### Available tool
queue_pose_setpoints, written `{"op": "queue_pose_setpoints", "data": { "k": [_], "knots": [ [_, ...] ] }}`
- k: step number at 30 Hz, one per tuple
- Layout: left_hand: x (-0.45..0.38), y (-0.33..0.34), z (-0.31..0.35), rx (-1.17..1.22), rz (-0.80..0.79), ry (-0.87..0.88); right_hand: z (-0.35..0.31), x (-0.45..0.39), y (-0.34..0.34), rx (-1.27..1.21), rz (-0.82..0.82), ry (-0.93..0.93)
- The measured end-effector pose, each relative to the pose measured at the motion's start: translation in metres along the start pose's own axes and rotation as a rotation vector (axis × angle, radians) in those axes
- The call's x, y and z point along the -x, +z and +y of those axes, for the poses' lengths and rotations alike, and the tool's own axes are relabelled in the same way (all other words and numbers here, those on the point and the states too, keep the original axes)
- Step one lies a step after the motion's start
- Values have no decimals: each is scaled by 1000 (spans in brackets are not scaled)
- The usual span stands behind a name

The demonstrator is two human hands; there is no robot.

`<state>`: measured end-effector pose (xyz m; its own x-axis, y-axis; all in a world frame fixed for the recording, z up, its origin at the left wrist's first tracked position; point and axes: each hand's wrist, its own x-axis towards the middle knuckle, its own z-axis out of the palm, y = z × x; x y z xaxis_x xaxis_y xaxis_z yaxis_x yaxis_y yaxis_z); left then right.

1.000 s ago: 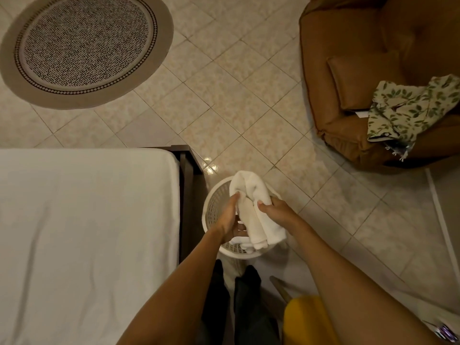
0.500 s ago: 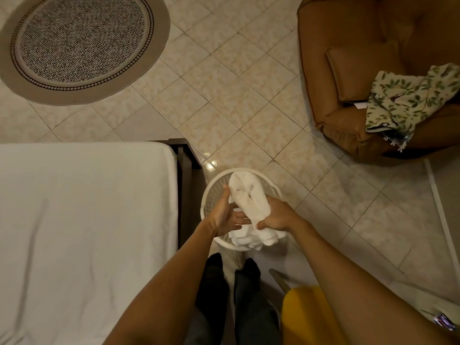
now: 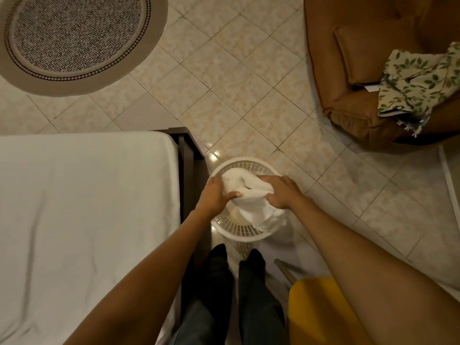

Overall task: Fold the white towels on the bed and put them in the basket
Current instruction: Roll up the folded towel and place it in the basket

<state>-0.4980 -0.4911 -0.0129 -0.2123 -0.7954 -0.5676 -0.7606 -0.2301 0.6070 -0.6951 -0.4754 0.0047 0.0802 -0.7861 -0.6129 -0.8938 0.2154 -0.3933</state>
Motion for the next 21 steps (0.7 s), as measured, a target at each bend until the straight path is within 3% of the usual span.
{"op": "queue_pose_setpoints", "data": {
  "k": [6,9,17,21],
  "knots": [
    [-36,0,1,-492,-86,276,1,-28,2,2,-12,-22],
    [-60,8,-12,-654,-126,295,11,-49,12,11,-29,-46],
    [-117,51,-65,-747,-168,292,46,-106,77,103,-70,-34],
    [-136,59,-74,-673,-209,286,58,-134,96,144,-77,-71]
  ]
}}
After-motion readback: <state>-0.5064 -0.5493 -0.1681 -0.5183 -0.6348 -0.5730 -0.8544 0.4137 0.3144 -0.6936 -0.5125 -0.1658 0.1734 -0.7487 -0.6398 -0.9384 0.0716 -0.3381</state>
